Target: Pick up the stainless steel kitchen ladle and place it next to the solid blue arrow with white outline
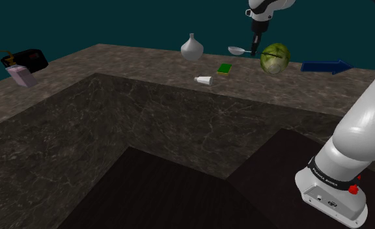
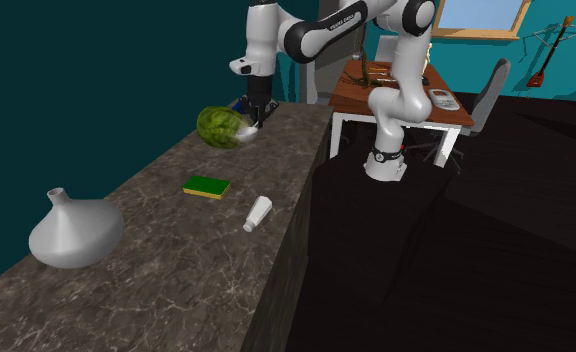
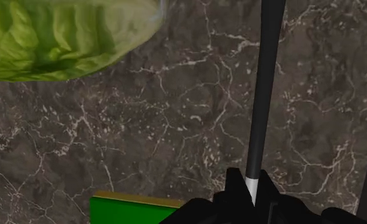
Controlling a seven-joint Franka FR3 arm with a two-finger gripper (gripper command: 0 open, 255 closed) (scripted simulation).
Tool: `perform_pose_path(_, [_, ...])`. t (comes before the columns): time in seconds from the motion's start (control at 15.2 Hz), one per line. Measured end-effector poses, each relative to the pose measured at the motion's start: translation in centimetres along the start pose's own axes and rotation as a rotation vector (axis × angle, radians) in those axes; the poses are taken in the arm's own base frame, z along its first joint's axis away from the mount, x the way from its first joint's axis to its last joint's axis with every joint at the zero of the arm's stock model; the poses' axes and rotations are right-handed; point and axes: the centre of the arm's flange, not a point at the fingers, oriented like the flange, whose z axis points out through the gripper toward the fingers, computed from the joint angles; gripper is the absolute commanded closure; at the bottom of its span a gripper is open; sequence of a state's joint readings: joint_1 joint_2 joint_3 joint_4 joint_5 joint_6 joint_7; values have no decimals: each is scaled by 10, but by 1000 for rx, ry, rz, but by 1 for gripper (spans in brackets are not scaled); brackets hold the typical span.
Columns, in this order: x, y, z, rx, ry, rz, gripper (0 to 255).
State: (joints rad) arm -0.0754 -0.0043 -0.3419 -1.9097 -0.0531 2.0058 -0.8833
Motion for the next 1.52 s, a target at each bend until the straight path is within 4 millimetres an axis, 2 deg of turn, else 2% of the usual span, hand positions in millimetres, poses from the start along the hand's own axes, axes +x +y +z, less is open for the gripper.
perform_pose_path(1.52, [-304, 48, -2, 1, 0, 0, 255])
